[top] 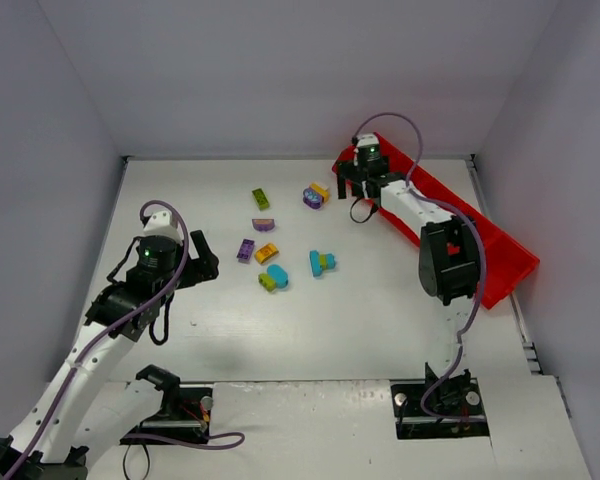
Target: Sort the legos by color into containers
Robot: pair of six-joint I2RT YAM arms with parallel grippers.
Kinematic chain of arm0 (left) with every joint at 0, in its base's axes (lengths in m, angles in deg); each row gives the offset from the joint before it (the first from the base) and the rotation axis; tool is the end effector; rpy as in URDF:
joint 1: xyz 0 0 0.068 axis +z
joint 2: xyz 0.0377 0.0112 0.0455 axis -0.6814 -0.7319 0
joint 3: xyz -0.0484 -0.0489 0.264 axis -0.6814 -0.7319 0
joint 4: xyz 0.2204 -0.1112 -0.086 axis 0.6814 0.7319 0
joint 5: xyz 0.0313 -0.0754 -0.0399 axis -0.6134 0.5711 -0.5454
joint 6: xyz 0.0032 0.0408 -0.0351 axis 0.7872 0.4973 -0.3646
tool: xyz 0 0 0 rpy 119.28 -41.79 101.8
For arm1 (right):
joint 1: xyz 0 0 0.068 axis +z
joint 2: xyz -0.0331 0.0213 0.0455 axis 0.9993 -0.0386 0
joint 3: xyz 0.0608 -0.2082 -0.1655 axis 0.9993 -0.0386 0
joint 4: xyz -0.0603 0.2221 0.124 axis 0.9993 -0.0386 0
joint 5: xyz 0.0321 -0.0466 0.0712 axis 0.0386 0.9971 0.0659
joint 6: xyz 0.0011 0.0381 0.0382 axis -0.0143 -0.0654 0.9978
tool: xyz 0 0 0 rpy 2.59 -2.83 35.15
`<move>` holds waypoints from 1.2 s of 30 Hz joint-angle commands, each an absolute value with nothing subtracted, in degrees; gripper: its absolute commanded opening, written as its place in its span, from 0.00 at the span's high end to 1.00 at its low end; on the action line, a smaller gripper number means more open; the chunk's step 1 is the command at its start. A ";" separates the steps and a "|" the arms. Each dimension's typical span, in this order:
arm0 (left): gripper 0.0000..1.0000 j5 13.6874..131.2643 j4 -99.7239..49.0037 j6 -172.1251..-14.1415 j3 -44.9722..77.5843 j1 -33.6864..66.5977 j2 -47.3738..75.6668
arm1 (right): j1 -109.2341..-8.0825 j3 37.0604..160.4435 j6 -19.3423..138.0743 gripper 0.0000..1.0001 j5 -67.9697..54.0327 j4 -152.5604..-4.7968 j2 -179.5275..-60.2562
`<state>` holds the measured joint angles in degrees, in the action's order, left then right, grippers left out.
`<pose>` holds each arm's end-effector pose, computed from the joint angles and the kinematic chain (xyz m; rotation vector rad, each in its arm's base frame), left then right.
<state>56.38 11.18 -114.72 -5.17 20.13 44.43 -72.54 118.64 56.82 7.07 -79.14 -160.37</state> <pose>0.1561 -0.0604 0.3313 -0.2737 2.0837 -0.4553 0.4853 0.1282 0.2350 -0.1258 2.0380 0.0993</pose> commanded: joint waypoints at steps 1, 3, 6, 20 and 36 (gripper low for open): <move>0.18 55.43 8.74 -114.25 -3.48 20.02 43.94 | -64.17 115.85 53.17 0.09 -1.06 -76.85 -151.14; 0.18 55.51 8.74 -114.16 -3.39 20.02 43.94 | -61.26 113.49 53.08 0.08 -5.97 -76.85 -149.38; 0.18 55.51 8.82 -113.90 -3.22 20.02 44.11 | -56.07 111.45 52.99 0.04 -11.43 -76.50 -148.41; 0.18 56.39 10.58 -113.81 -3.04 20.02 45.52 | -42.44 113.11 55.54 0.00 -7.42 -73.51 -159.74; 0.18 55.43 12.25 -114.07 -3.39 20.02 47.45 | -41.03 115.23 56.68 0.16 -0.48 -73.51 -165.90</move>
<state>56.38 13.82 -114.55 -5.17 20.13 47.73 -41.55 113.33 55.73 -3.16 -74.88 -165.72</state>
